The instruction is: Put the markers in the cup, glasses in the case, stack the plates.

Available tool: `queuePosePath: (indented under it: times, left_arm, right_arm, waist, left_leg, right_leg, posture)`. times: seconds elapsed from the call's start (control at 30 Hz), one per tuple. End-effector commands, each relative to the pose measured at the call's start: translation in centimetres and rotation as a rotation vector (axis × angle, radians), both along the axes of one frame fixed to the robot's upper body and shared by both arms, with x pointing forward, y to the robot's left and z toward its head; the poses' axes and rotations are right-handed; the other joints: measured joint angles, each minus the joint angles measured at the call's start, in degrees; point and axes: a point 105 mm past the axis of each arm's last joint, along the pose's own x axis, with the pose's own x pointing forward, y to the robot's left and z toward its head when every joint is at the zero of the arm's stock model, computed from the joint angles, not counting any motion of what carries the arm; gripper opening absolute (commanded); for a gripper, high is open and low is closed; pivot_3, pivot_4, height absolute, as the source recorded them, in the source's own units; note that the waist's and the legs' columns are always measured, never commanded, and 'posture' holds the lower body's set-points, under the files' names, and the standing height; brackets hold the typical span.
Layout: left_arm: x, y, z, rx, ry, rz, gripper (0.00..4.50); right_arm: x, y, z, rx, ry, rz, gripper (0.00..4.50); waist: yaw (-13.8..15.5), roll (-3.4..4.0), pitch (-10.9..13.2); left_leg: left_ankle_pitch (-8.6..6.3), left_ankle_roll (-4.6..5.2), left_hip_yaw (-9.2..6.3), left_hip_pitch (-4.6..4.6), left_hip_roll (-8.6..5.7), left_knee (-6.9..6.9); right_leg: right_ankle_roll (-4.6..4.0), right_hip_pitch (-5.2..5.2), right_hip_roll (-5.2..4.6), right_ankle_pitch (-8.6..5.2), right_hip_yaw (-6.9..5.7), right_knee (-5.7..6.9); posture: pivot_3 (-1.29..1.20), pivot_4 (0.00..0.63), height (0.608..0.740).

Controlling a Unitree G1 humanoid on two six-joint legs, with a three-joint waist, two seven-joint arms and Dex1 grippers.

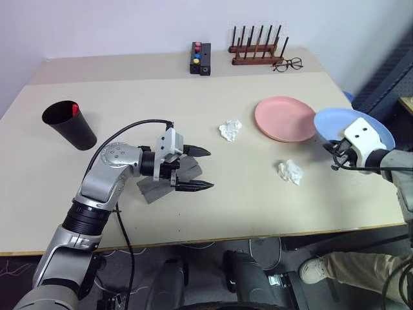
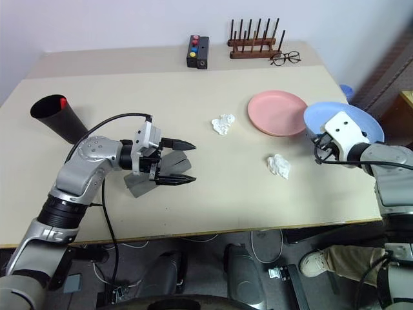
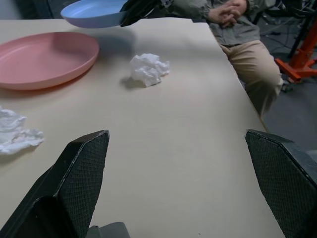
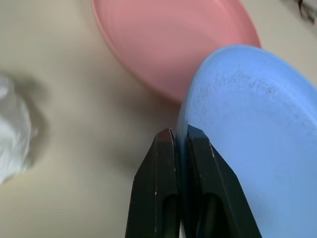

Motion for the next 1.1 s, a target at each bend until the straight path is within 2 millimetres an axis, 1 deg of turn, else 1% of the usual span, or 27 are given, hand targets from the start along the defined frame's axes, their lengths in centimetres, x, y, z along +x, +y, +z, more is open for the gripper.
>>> queuePosePath:
  times: [0.03, 0.27, 0.37, 0.4, 0.6, 0.67, 0.8, 0.9, 1.0, 1.03, 1.1]
  left_arm:
    - [0.0, -0.1, 1.0, -0.018, -0.052, 0.02, 4.5]
    - [0.7, 0.0, 1.3, -0.051, -0.074, 0.105, 4.5]
    - [1.0, 0.0, 1.4, -0.066, -0.08, 0.14, 4.5]
    - [1.1, 0.1, 1.5, -0.07, -0.081, 0.149, 4.5]
    - [1.2, 0.2, 1.6, -0.076, -0.084, 0.173, 4.5]
    - [1.2, 0.3, 1.7, -0.078, -0.086, 0.182, 4.5]
    - [1.2, 0.5, 1.7, -0.077, -0.089, 0.195, 4.5]
    - [1.2, 0.6, 1.8, -0.077, -0.089, 0.206, 4.5]
    - [1.3, 0.7, 1.8, -0.077, -0.087, 0.214, 4.5]
    - [1.3, 0.7, 1.7, -0.077, -0.086, 0.215, 4.5]
    - [1.3, 0.7, 1.8, -0.08, -0.085, 0.218, 4.5]
  right_arm:
    - [1.1, 0.9, 1.8, -0.013, -0.072, 0.041, 0.04]
    - [3.3, 3.4, 2.8, 0.02, -0.122, 0.113, 0.04]
    - [4.3, 5.0, 2.8, 0.043, -0.139, 0.16, 0.04]
    - [4.6, 5.6, 2.7, 0.053, -0.142, 0.176, 0.04]
    - [5.7, 7.4, 1.6, 0.082, -0.126, 0.223, 0.04]
    - [6.0, 8.2, 0.9, 0.093, -0.109, 0.239, 0.04]
    - [6.3, 8.9, 0.1, 0.11, -0.079, 0.261, 0.04]
    - [6.5, 9.1, -0.1, 0.117, -0.07, 0.267, 1.05]
    - [6.6, 9.2, 0.1, 0.126, -0.075, 0.268, 2.59]
    - [6.7, 9.2, 0.3, 0.131, -0.083, 0.264, 3.01]
    - [6.7, 9.2, 0.6, 0.13, -0.097, 0.261, 4.03]
  waist:
    - [0.01, 0.01, 0.01]
    - [-0.13, 0.01, 0.01]
    - [-0.13, 0.02, 0.01]
    - [-0.11, 0.02, 0.01]
    - [0.08, 0.02, 0.02]
    - [0.02, 0.02, 0.02]
    - [-0.06, 0.03, 0.02]
    - [-0.07, 0.03, 0.02]
    - [-0.06, 0.03, 0.02]
    - [-0.07, 0.03, 0.02]
    - [-0.16, 0.03, 0.02]
  left_leg:
    - [0.0, 0.0, 0.0, -0.01, 0.0, 0.01]
    - [0.0, 0.0, 0.0, 0.01, 0.0, 0.0]
    - [0.0, 0.0, -0.01, 0.02, 0.0, -0.02]
    - [0.0, 0.0, -0.01, 0.03, 0.0, -0.03]
    - [0.0, 0.0, -0.02, 0.01, 0.0, -0.03]
    - [0.0, 0.0, -0.01, 0.0, -0.01, -0.03]
    - [0.0, 0.0, -0.01, 0.01, -0.01, -0.04]
    - [0.0, 0.0, -0.02, 0.02, 0.0, -0.04]
    - [0.0, 0.0, -0.02, 0.02, 0.0, -0.03]
    - [0.0, 0.0, -0.02, 0.02, 0.0, -0.03]
    - [0.0, 0.0, -0.02, 0.02, -0.01, -0.03]
  right_leg:
    - [0.0, 0.0, 0.0, 0.0, 0.0, 0.0]
    - [0.0, 0.0, 0.0, 0.01, 0.0, 0.01]
    - [0.0, 0.0, 0.01, 0.02, 0.0, 0.02]
    - [0.0, 0.0, 0.01, 0.02, 0.0, 0.02]
    - [-0.12, 0.0, 0.01, 0.09, 0.0, 0.02]
    - [-0.14, 0.0, 0.0, 0.11, 0.0, 0.01]
    - [-0.17, 0.0, 0.0, 0.13, 0.0, 0.02]
    - [-0.17, 0.0, 0.0, 0.13, 0.0, 0.03]
    - [-0.17, 0.0, 0.0, 0.13, 0.0, 0.03]
    - [-0.17, 0.0, 0.0, 0.14, 0.0, 0.03]
    - [-0.18, 0.0, 0.0, 0.14, 0.0, 0.03]
  posture:
    - [0.0, 0.15, 0.74]
    - [0.0, 0.15, 0.74]
    - [0.0, 0.15, 0.74]
    - [0.0, 0.15, 0.74]
    - [0.0, 0.15, 0.74]
    - [0.0, 0.15, 0.74]
    - [0.0, 0.15, 0.74]
    - [0.0, 0.15, 0.74]
    - [0.0, 0.15, 0.74]
    - [0.0, 0.15, 0.74]
    - [0.0, 0.15, 0.74]
